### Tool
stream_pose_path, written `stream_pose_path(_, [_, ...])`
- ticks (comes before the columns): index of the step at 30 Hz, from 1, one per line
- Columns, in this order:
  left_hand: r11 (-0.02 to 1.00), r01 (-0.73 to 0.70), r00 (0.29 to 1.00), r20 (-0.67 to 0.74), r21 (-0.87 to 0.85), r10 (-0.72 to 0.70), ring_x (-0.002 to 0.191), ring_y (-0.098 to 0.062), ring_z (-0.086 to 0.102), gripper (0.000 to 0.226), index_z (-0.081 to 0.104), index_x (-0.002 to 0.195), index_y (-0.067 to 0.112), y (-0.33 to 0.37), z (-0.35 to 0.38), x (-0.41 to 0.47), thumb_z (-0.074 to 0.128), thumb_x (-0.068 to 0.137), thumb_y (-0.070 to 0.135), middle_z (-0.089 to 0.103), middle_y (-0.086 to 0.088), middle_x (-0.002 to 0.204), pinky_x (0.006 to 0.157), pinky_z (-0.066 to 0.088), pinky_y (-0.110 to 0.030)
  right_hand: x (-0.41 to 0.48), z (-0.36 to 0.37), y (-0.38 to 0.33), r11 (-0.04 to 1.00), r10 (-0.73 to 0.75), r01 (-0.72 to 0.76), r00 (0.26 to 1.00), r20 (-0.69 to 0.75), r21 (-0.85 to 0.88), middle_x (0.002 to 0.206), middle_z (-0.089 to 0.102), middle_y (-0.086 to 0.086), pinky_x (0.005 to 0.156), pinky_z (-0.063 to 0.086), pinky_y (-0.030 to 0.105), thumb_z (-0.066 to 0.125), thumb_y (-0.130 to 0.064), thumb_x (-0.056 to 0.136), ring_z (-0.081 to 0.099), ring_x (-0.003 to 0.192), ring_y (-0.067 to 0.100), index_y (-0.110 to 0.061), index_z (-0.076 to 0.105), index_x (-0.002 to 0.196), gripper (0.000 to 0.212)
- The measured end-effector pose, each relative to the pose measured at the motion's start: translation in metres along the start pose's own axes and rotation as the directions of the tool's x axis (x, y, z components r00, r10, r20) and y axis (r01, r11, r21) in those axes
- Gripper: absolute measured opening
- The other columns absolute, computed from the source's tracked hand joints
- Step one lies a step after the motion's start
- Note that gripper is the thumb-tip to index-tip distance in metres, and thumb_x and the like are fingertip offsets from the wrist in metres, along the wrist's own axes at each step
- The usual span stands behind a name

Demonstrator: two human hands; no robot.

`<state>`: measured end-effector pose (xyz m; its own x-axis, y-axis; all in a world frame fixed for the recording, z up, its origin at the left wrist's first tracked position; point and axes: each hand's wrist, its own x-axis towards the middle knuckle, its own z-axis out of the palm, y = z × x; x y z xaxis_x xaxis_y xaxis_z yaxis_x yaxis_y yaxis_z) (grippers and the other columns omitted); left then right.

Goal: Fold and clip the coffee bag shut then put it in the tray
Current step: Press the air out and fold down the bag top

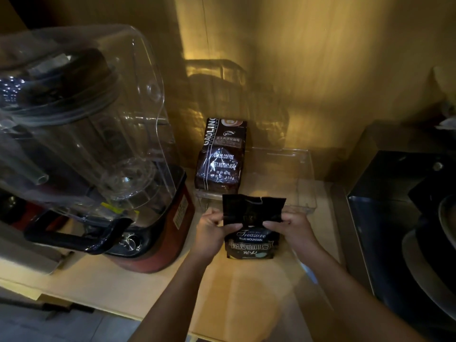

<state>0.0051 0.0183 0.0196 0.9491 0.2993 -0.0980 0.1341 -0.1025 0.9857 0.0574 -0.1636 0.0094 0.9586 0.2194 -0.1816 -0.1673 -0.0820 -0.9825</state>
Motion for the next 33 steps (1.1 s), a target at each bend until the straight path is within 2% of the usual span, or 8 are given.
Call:
stream_pose_path(3, [0.993,0.112,0.991,0.072,-0.026,-0.11,0.064,-0.006,0.065,0.014,0.071,0.086,0.004,0.009,-0.004,-0.015,0.069,0.073,0.0,0.071,0.006,0.069,0.052,0.051,-0.015,-0.012,-0.003,-0.002,0.999,0.047,-0.048,0.999,0.024,0.015,0.083,0.063,0.025,0.065,0.049,0.027,0.074,-0.003,0.066,0.061,0.077,0.025,0.006,0.067,0.073,0.013])
stream_pose_path(6, [0.958,0.285,0.949,0.127,0.036,-0.287,0.032,-0.002,0.04,0.016,0.068,0.093,0.003,0.012,-0.008,-0.026,0.068,0.078,0.008,0.053,0.011,0.035,0.036,0.03,-0.016,-0.022,-0.005,-0.005,0.988,0.125,-0.129,0.99,0.063,0.081,0.087,0.068,0.026,0.074,0.048,0.036,0.073,-0.005,0.068,0.063,0.081,0.029,0.005,0.068,0.079,0.016])
stream_pose_path(11, [0.846,0.521,0.835,0.273,-0.113,-0.478,0.034,-0.006,0.029,0.009,0.065,0.082,0.008,0.021,-0.013,-0.024,0.065,0.082,0.018,0.044,0.004,0.044,0.032,0.022,-0.016,-0.023,-0.003,-0.01,0.963,0.211,-0.217,0.976,0.052,0.161,0.093,0.071,0.019,0.08,0.045,0.037,0.073,-0.017,0.069,0.063,0.088,0.029,0.002,0.068,0.084,0.025])
stream_pose_path(15, [0.712,0.614,0.789,0.24,-0.341,-0.566,0.033,-0.005,0.048,0.015,0.06,0.072,0.01,0.021,-0.005,-0.024,0.065,0.081,0.021,0.056,0.003,0.041,0.033,0.041,-0.015,-0.025,0.001,-0.012,0.916,0.278,-0.275,0.96,0.032,0.293,0.096,0.069,0.02,0.066,0.045,0.032,0.071,-0.016,0.07,0.062,0.087,0.029,0.004,0.065,0.093,0.031])
stream_pose_path(18, [0.662,0.573,0.799,0.151,-0.483,-0.582,0.034,-0.009,0.053,0.016,0.061,0.071,0.005,0.018,0.002,-0.025,0.062,0.083,0.015,0.058,-0.001,0.04,0.035,0.047,-0.017,-0.029,0.009,-0.013,0.892,0.294,-0.268,0.956,-0.017,0.364,0.073,0.073,0.008,0.047,0.046,0.021,0.069,-0.01,0.071,0.066,0.067,0.018,0.0,0.067,0.083,0.016])
stream_pose_path(21, [0.798,0.462,0.865,-0.001,-0.387,-0.502,0.028,-0.008,0.04,0.029,0.054,0.057,0.01,0.015,0.007,-0.025,0.058,0.086,0.012,0.048,0.004,0.033,0.03,0.034,-0.017,-0.03,0.01,-0.014,0.894,0.293,-0.259,0.955,-0.04,0.365,0.05,0.07,-0.004,0.032,0.039,0.012,0.067,-0.002,0.071,0.062,0.043,0.005,-0.007,0.067,0.071,0.005])
stream_pose_path(27, [0.94,0.296,0.944,-0.095,-0.171,-0.315,0.031,-0.001,0.043,0.029,0.044,0.063,0.014,0.012,0.005,-0.029,0.065,0.081,0.019,0.047,0.007,0.046,0.033,0.032,-0.018,-0.031,0.003,-0.021,0.934,0.299,-0.279,0.952,-0.062,0.221,0.069,0.066,0.005,0.037,0.043,0.019,0.067,-0.011,0.076,0.061,0.058,0.013,-0.007,0.059,0.069,0.011])
stream_pose_path(33, [0.991,0.134,0.946,-0.299,0.018,-0.123,0.089,-0.024,0.059,0.021,0.053,0.068,0.022,0.0,0.009,-0.034,0.073,0.074,0.024,0.06,-0.016,0.099,0.058,0.052,-0.024,-0.03,0.014,-0.016,0.99,0.119,-0.098,0.967,-0.227,0.102,0.07,0.063,0.004,0.053,0.04,0.025,0.067,-0.012,0.077,0.058,0.064,0.015,-0.013,0.053,0.066,0.017])
